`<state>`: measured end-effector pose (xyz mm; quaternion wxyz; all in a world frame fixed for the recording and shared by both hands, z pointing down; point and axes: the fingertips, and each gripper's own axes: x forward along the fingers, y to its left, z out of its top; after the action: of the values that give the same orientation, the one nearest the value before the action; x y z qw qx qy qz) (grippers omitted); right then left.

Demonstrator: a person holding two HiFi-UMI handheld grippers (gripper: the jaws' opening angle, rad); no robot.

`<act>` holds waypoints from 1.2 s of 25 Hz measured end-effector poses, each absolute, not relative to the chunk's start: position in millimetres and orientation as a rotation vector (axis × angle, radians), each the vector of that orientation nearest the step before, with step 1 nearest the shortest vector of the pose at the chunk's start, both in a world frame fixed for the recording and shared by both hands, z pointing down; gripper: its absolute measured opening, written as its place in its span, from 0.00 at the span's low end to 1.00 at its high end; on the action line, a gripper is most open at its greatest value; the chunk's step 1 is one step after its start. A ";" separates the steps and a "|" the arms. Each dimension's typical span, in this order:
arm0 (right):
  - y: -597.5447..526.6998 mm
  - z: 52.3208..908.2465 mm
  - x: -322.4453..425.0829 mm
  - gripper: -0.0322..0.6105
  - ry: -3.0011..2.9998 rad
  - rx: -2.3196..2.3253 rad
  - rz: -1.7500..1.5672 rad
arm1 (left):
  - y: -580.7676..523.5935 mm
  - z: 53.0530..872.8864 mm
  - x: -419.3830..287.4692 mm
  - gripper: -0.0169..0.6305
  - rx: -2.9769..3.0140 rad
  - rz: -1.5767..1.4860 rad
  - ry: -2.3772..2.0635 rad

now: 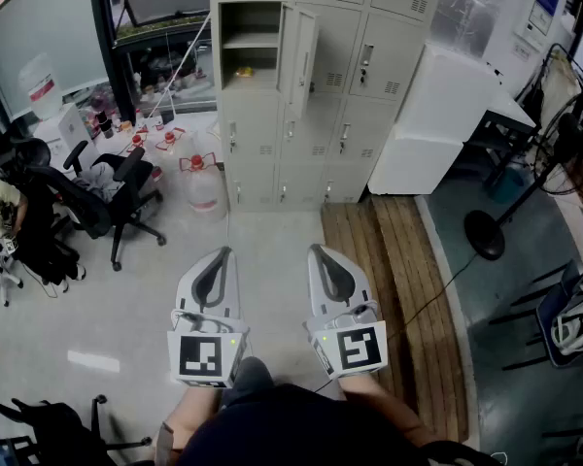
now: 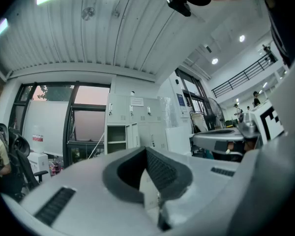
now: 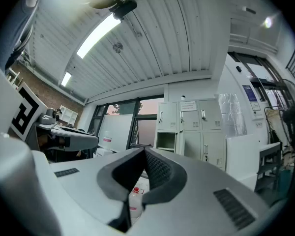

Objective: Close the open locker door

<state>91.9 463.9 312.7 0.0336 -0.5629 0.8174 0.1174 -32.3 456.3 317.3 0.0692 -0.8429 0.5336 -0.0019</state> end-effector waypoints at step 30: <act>205.0 313.3 29.6 0.18 2.397 -1.853 0.295 | 184.8 326.4 -88.8 0.01 -2.642 0.008 1.464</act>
<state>29.6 205.0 313.3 0.0487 -0.6079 0.7866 0.0968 -88.8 184.8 326.4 0.0603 -0.8731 0.4837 0.0027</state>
